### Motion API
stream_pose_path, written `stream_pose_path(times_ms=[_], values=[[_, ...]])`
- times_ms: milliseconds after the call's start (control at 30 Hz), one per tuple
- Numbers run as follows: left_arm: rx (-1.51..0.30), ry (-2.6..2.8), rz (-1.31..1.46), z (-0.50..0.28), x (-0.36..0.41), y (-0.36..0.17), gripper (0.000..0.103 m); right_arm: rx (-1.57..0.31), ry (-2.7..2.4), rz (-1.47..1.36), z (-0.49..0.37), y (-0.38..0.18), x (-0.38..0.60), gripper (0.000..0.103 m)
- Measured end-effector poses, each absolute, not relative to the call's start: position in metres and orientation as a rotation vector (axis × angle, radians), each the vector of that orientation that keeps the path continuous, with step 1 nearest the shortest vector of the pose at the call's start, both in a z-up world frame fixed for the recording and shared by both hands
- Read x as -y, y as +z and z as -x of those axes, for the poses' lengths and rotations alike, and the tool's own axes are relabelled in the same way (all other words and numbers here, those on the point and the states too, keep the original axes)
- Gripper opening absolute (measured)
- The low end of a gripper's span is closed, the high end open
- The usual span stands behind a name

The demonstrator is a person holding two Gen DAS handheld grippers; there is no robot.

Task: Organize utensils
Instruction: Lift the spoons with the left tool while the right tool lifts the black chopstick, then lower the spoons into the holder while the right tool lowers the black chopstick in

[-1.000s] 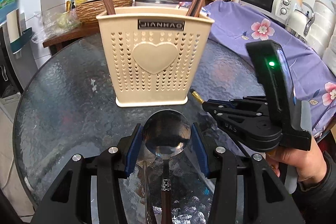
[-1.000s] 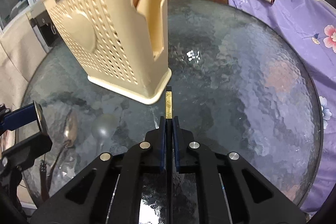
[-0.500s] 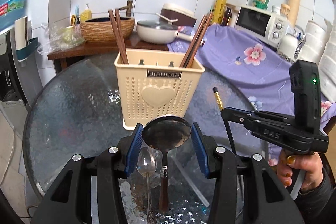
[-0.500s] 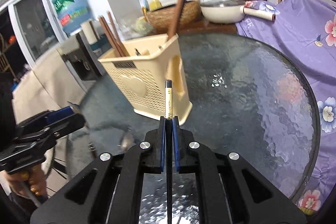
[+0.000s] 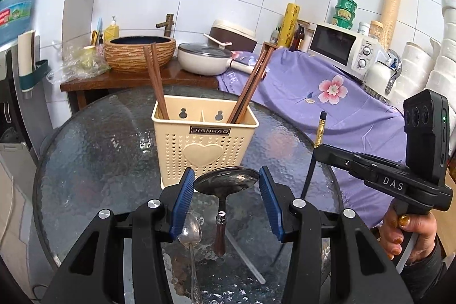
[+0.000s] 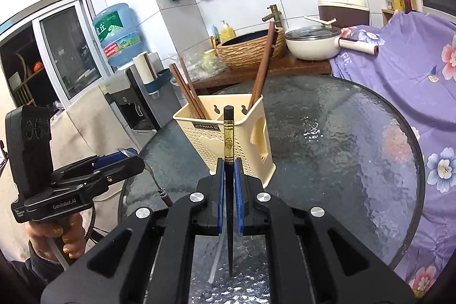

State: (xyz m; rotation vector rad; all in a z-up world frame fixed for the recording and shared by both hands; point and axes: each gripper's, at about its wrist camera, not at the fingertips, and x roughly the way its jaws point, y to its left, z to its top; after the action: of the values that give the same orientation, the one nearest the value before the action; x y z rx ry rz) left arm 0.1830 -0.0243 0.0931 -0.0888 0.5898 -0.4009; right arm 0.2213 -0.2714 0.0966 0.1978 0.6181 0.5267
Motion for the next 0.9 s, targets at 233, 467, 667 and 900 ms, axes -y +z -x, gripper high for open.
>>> stream_pose_path(times_ms=[233,467,667,900], values=[[-0.569,-0.410,0.081,-0.180,0.025,0.104,0.045,-0.587,0.538,-0.179,-0.220,0.111,0.272,0.007],[-0.552,-0.418,0.078,-0.184,0.026,0.119,0.045,-0.569,0.553,-0.147,-0.223,0.131,0.266,0.007],[-0.525,-0.412,0.087,-0.194,0.022,0.142,0.045,-0.559,0.576,-0.131,-0.229,0.157,0.259,0.007],[-0.485,-0.401,0.131,-0.217,0.012,0.182,0.045,-0.513,0.581,-0.115,-0.239,0.200,0.252,0.007]])
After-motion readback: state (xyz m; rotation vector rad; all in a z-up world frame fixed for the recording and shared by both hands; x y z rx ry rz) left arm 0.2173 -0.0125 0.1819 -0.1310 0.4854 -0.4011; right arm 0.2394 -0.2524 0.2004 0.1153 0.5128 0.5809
